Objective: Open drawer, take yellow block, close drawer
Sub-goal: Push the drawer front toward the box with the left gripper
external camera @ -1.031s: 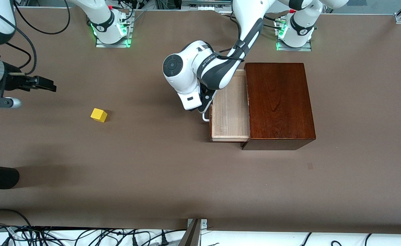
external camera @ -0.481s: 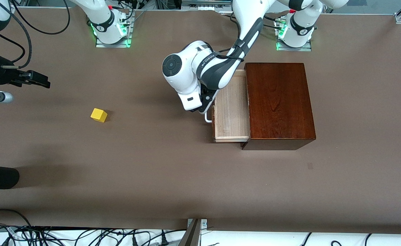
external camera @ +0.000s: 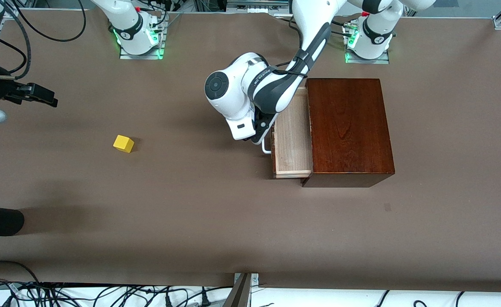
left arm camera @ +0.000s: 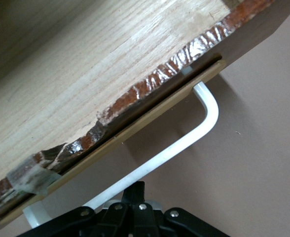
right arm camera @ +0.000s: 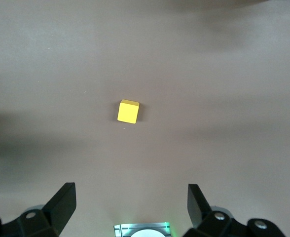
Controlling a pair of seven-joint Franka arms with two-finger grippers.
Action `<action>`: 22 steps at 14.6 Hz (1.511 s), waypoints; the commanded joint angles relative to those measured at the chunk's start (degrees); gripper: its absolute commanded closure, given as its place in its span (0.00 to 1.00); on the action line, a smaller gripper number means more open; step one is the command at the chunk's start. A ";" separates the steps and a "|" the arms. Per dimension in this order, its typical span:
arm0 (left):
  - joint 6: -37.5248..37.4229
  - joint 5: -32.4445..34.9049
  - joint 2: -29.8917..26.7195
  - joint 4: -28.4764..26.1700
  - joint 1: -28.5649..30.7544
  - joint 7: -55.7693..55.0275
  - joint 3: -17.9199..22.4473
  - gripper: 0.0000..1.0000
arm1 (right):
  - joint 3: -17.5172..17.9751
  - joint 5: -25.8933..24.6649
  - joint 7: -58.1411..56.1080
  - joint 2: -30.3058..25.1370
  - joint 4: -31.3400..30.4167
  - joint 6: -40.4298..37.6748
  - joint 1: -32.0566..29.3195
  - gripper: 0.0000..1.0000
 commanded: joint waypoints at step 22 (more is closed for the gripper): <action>-11.46 3.76 -13.60 -7.33 4.22 9.57 0.75 1.00 | 1.62 -0.58 0.82 -1.13 0.22 2.66 -1.83 0.00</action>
